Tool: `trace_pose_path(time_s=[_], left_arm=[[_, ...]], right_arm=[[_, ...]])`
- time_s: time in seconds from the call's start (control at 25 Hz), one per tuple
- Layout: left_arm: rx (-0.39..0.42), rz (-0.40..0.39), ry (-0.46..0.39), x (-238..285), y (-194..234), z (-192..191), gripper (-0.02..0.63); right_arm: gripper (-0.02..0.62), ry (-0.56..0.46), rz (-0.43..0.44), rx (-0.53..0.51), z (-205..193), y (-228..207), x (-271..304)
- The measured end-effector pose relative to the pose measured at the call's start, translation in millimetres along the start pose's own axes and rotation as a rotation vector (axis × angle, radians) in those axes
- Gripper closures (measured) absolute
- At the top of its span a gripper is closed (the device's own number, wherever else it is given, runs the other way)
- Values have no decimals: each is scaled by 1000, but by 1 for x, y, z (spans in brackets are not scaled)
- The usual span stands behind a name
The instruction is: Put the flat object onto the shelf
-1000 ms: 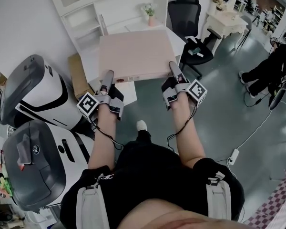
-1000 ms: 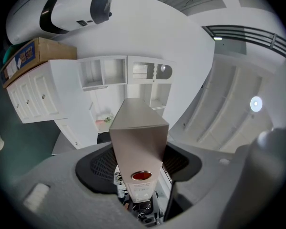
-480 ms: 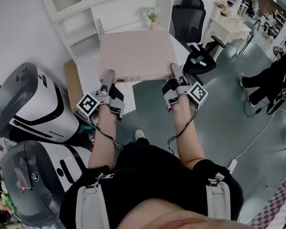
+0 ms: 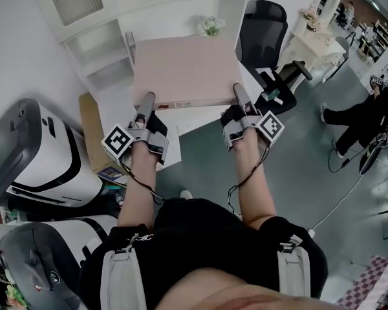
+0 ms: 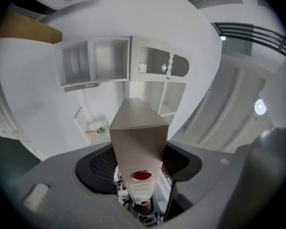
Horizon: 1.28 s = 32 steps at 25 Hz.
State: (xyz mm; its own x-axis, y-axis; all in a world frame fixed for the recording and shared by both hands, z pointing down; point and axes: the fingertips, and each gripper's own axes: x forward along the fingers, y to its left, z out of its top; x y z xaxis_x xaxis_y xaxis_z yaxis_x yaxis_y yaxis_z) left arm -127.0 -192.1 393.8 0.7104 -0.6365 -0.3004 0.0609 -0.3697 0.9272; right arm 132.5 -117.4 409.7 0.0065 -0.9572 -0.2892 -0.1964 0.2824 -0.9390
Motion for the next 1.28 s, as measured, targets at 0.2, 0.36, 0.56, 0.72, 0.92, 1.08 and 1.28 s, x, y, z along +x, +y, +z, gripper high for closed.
trace_pose_path(time_s=[0.2,0.36,0.56,0.72,0.92,1.08,1.28], left_arm=[[4,23,4,47,21,30,324],[22,12,8,71,25,51,324],[20,19,8,84,36,67,324],[13,36,-2,90,44,78,322],[35,47,-40,86,43,83,322],[55,39,-75,93,40,92,322],[63,41,-128,106,44,105,324]], right_arm=[[296,-3,-21,9,11,-21,57],[296,3,-7,15,11,-26,87],[296,6,-12,13,9,-34,112],[296,12,-21,25,5,-42,127],[296,45,1,43,1,-45,140],[296,83,32,46,2,-43,162],[296,129,47,55,3,-47,195]])
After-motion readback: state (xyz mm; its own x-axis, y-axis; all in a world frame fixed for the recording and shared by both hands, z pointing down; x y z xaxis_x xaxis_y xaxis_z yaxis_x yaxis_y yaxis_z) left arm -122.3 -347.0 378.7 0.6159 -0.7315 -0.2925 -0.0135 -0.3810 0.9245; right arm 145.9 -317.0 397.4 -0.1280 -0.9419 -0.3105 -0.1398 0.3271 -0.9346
